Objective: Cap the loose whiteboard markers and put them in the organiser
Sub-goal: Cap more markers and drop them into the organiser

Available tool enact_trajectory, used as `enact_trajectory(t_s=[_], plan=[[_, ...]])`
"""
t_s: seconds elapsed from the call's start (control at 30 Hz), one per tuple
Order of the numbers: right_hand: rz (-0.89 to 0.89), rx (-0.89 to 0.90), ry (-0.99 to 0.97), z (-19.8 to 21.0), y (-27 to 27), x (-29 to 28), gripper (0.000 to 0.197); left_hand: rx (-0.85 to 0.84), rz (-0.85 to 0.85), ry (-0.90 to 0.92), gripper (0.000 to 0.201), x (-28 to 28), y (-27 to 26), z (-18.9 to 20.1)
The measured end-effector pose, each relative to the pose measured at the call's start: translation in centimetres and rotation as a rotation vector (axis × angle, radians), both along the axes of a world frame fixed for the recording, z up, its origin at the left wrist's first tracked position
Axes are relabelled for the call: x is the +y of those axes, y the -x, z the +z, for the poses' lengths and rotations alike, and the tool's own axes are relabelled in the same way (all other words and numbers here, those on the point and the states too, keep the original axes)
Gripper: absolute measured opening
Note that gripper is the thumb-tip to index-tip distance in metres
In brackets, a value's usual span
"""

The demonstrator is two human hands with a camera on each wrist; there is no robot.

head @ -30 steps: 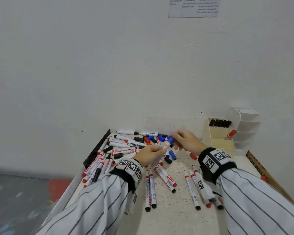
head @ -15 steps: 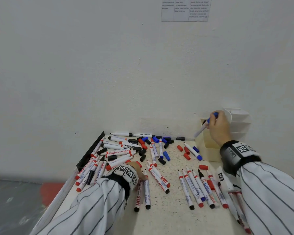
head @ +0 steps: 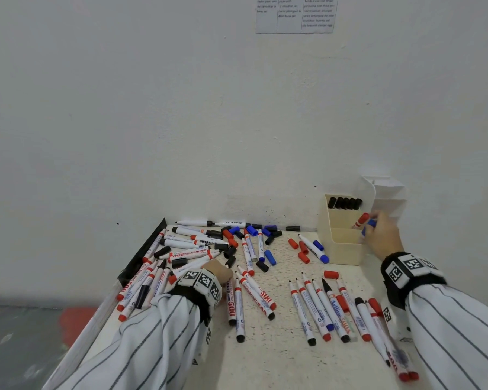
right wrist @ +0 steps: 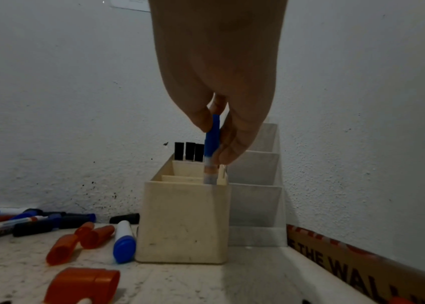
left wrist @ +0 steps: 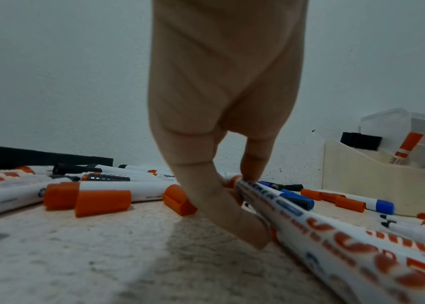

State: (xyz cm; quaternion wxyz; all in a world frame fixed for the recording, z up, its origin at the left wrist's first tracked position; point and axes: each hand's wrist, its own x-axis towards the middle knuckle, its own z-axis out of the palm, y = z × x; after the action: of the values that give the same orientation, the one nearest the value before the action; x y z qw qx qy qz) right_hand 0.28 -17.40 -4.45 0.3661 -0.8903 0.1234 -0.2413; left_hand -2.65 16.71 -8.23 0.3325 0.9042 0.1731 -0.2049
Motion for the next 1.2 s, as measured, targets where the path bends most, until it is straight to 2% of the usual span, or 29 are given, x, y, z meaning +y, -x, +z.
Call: enact_trajectory(t_s=[0.2,0.27,0.33,0.4,0.5,0.6,0.7,0.77,0.93,1.07,1.13,1.2], plan=[[-0.075,0.063,0.017,0.1,0.3,1.0,0.020,-0.100,0.057,0.079,0.040,0.4,-0.5,-0.1],[-0.170,0.091,0.126,0.5,0.5,1.6,0.028,-0.114,0.089,0.129,0.041,0.4,-0.4,0.0],[-0.228,0.048,0.248,1.1,0.7,2.9,0.029,-0.150,0.096,0.126,0.040,0.6,-0.2,0.4],[-0.154,-0.056,0.297,1.6,0.8,4.8,0.021,-0.181,0.088,0.130,0.035,0.8,-0.1,0.6],[0.140,-0.103,0.343,1.6,0.7,8.3,0.011,-0.182,0.092,0.189,0.023,0.6,0.5,1.1],[0.463,0.193,0.168,1.0,0.9,12.6,0.014,-0.183,0.150,0.260,0.014,0.7,1.1,1.2],[0.664,0.617,0.320,-0.2,0.4,15.5,0.026,-0.193,0.161,0.273,0.020,1.3,1.0,0.7],[0.702,0.769,0.414,-0.7,0.4,16.7,0.034,-0.168,0.150,0.290,0.020,1.8,1.2,0.6],[0.704,0.884,0.468,-1.7,0.5,17.8,0.043,-0.145,0.087,0.266,0.031,2.7,1.1,0.3],[0.682,0.897,0.532,-2.1,0.6,17.9,0.043,-0.167,0.097,0.264,0.024,2.9,1.1,0.4],[0.661,0.842,0.508,-2.3,0.4,17.9,0.034,-0.172,0.084,0.249,0.020,2.9,1.2,0.4],[0.620,0.761,0.448,-2.3,0.1,17.7,0.017,-0.185,0.070,0.236,0.019,2.8,1.2,0.5]])
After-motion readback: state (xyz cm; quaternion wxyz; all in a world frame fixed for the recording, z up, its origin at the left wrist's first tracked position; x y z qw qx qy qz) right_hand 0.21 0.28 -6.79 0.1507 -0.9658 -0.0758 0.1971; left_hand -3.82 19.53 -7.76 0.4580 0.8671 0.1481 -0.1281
